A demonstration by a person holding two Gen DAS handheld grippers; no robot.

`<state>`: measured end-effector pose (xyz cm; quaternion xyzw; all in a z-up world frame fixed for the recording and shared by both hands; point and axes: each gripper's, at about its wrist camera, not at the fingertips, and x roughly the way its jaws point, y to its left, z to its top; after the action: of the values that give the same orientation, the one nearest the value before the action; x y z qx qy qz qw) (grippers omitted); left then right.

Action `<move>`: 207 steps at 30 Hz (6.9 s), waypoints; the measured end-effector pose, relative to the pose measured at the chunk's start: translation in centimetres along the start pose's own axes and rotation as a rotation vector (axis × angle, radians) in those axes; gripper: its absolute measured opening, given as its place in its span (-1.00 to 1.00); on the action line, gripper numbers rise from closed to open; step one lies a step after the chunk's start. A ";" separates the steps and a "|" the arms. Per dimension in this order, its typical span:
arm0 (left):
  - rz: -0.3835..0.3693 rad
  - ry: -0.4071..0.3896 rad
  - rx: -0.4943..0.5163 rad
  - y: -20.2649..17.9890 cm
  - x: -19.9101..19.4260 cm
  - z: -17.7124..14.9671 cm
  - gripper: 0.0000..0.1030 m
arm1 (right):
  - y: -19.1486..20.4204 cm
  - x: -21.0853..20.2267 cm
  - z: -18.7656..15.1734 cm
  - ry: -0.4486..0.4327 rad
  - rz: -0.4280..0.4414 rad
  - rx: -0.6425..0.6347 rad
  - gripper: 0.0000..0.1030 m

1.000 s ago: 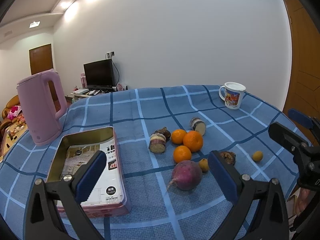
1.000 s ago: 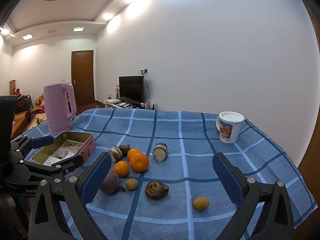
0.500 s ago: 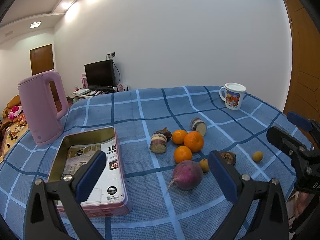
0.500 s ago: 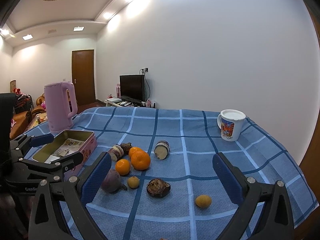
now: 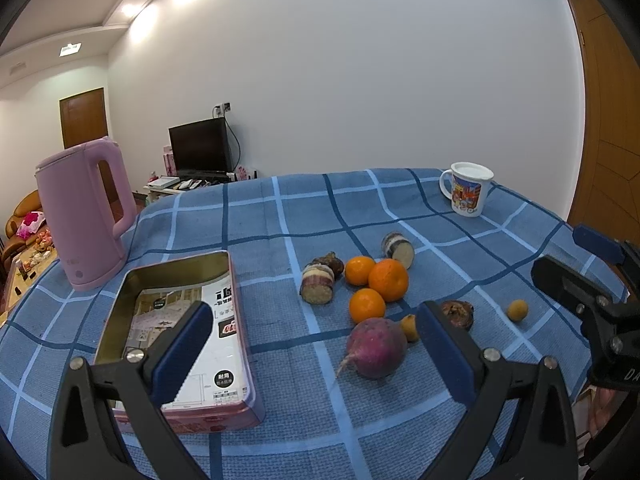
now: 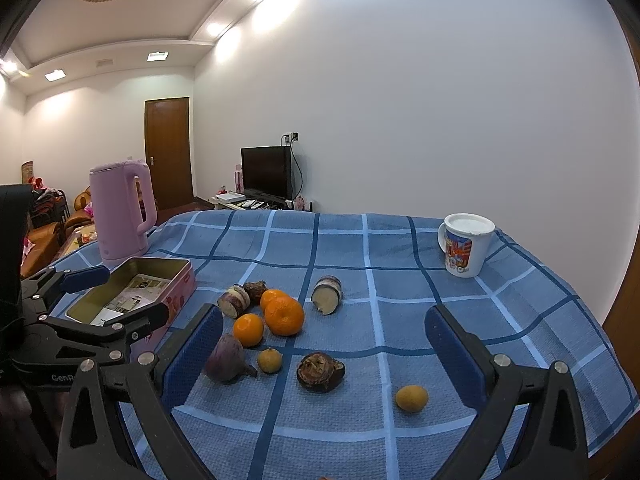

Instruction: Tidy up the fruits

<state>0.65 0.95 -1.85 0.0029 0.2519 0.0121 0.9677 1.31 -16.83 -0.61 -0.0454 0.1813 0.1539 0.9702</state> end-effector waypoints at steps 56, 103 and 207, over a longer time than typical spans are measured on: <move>-0.155 0.283 0.090 -4.1 9.4 -2.6 0.06 | -8.2 8.9 -6.3 0.384 -0.036 0.194 -0.12; -0.209 0.058 0.023 -2.3 5.2 -2.2 0.05 | -6.1 4.8 -6.1 0.096 0.094 0.082 -0.38; -0.026 -0.122 0.005 2.9 0.4 1.0 0.05 | 3.4 3.6 2.4 -0.135 0.275 -0.144 -0.38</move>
<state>1.39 3.83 -1.15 0.0031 0.1923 -0.0012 0.9813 4.25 -12.24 0.16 -0.0794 0.1087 0.3007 0.9442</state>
